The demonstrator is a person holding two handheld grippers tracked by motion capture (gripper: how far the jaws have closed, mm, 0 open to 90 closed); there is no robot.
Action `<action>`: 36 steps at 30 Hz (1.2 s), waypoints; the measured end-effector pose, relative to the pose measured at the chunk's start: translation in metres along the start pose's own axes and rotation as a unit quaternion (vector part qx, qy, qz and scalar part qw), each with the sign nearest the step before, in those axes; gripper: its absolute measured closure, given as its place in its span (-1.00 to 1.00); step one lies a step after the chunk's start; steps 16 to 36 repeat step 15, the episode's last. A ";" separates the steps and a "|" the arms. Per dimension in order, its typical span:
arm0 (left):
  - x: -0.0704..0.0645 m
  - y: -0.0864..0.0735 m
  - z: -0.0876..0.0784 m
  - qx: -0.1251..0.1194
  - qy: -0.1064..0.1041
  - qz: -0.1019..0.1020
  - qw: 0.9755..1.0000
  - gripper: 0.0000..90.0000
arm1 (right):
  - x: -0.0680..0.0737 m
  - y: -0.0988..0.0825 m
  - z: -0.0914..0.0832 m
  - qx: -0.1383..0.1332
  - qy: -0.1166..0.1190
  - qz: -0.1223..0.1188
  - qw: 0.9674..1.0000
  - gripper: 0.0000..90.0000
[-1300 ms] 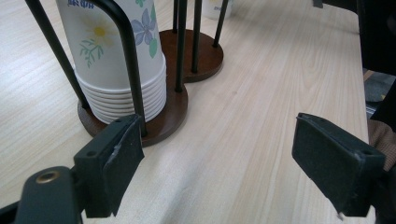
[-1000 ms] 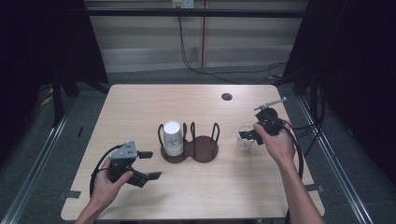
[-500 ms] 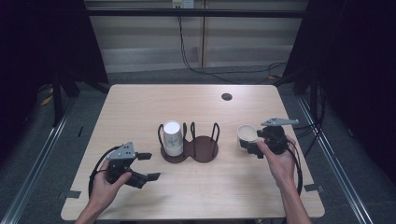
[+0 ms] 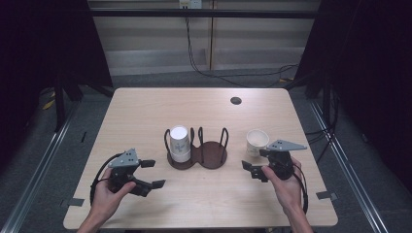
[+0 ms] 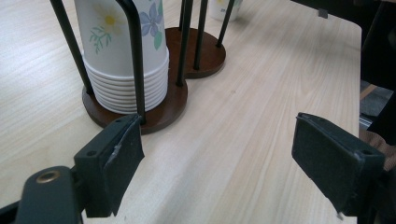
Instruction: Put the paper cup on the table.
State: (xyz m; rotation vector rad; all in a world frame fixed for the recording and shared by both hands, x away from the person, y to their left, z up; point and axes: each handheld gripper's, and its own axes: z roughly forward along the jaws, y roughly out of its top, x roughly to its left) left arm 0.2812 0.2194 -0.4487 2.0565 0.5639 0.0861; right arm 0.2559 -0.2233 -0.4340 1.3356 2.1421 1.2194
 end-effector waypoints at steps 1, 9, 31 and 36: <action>-0.001 -0.001 0.000 -0.004 -0.001 -0.003 1.000 -0.64 | 0.003 -0.002 0.001 0.000 0.000 -0.001 1.000 -0.64; -0.002 -0.011 -0.002 -0.010 0.006 -0.017 1.000 -0.64 | 0.018 -0.019 0.006 -0.011 0.016 -0.014 1.000 -0.66; -0.004 -0.018 -0.002 -0.007 0.024 -0.031 0.999 -0.64 | 0.019 -0.026 0.006 -0.010 0.025 -0.017 1.000 -0.66; -0.004 -0.018 -0.002 -0.007 0.024 -0.031 0.999 -0.64 | 0.019 -0.026 0.006 -0.010 0.025 -0.017 1.000 -0.66</action>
